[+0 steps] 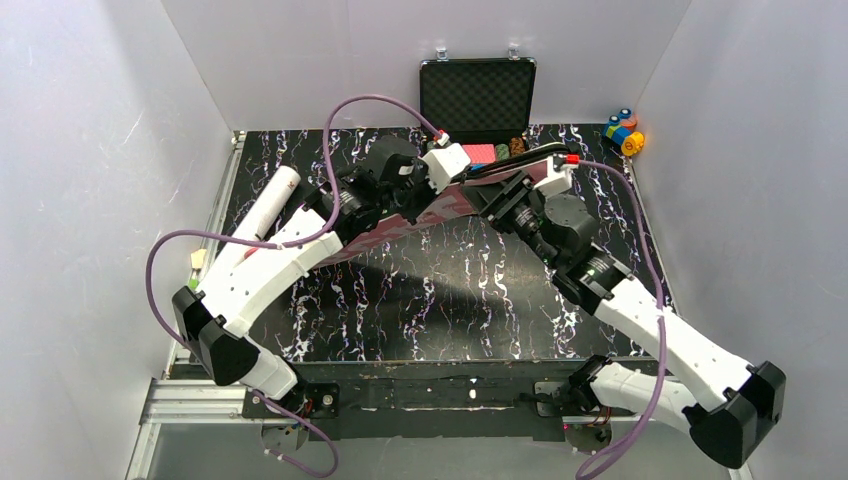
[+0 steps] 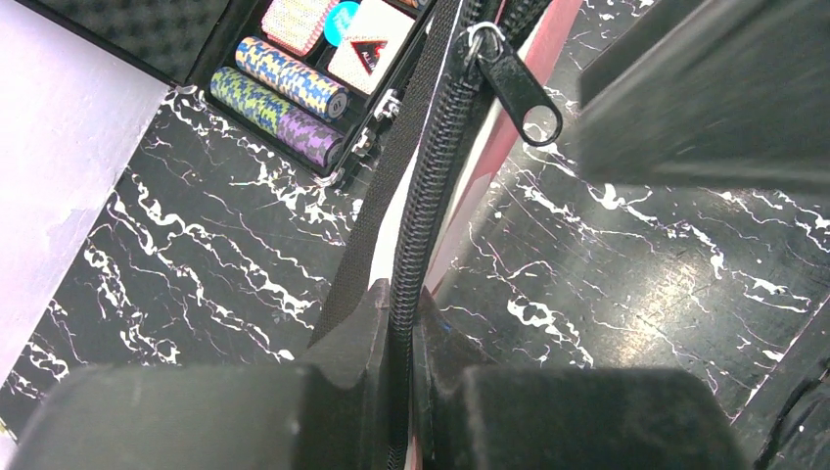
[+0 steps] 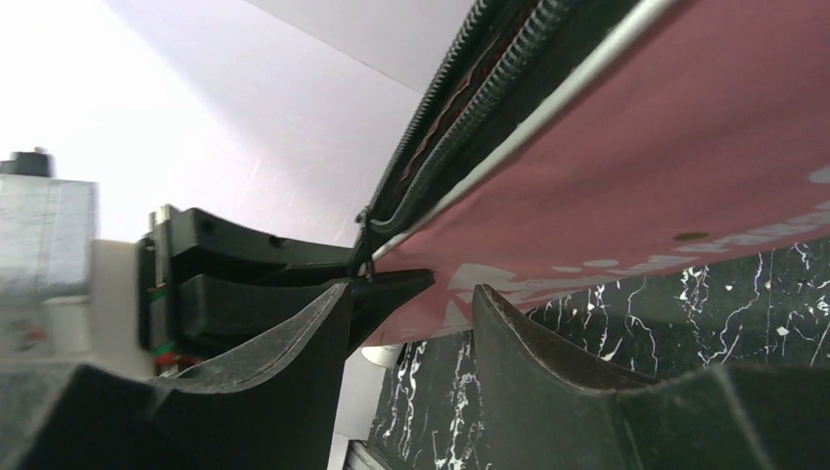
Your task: Pack up the badminton gear
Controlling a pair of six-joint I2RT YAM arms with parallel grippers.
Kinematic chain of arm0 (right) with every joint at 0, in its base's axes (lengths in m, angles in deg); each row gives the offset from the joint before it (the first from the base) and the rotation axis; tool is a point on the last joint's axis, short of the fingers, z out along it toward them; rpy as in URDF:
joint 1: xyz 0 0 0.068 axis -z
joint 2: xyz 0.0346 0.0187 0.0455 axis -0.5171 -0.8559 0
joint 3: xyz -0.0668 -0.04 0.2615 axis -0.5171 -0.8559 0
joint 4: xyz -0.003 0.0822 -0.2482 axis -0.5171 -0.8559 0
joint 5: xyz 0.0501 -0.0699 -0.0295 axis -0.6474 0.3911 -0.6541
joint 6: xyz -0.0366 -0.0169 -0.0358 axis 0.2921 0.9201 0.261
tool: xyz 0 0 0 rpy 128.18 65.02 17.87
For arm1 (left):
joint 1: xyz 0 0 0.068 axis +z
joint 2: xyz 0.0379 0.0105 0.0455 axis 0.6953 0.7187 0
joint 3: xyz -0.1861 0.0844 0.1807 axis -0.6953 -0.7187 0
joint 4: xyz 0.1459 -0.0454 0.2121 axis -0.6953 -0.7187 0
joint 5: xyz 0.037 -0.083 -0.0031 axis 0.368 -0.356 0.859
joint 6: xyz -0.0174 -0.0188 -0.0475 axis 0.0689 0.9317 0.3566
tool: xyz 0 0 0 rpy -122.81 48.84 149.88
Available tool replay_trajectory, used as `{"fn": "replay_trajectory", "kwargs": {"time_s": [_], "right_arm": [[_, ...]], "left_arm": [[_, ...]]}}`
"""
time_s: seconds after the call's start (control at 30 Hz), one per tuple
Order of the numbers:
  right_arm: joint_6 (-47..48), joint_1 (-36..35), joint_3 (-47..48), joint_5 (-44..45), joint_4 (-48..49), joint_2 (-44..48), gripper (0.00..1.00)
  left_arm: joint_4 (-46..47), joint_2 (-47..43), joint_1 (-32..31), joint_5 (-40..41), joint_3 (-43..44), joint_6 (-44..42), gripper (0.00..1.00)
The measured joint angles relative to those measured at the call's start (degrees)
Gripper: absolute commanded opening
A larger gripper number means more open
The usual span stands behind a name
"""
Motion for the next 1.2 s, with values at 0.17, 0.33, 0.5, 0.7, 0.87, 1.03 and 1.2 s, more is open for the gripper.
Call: {"fn": "replay_trajectory", "kwargs": {"time_s": [0.17,0.33,0.5,0.7,0.87,1.03,1.2], "right_arm": [[0.0,-0.48,0.11,0.0,2.12,-3.61,0.53],[-0.48,-0.72,0.17,0.0,4.85,-4.59,0.5],[-1.18,-0.72,0.2,0.0,6.75,-5.07,0.46],[-1.53,-0.72,0.24,0.0,7.52,-5.27,0.37],[-1.57,-0.72,0.46,0.0,8.0,-5.97,0.34],[-1.57,-0.72,0.63,0.0,8.24,-6.49,0.29],[-1.57,-0.72,0.63,-0.02,8.31,-6.58,0.25]], "left_arm": [[-0.04,0.15,0.0,-0.02,0.0,0.13,0.0],[-0.02,0.15,0.0,-0.07,0.0,0.15,0.0],[0.04,0.15,0.0,-0.04,0.0,0.26,0.0],[0.04,0.15,0.0,-0.04,0.0,0.5,0.0],[0.07,0.15,0.0,-0.04,-0.02,0.55,0.0],[0.09,0.15,0.0,-0.02,-0.02,0.55,0.0],[0.09,0.15,0.0,-0.22,-0.07,0.52,0.0]]}}
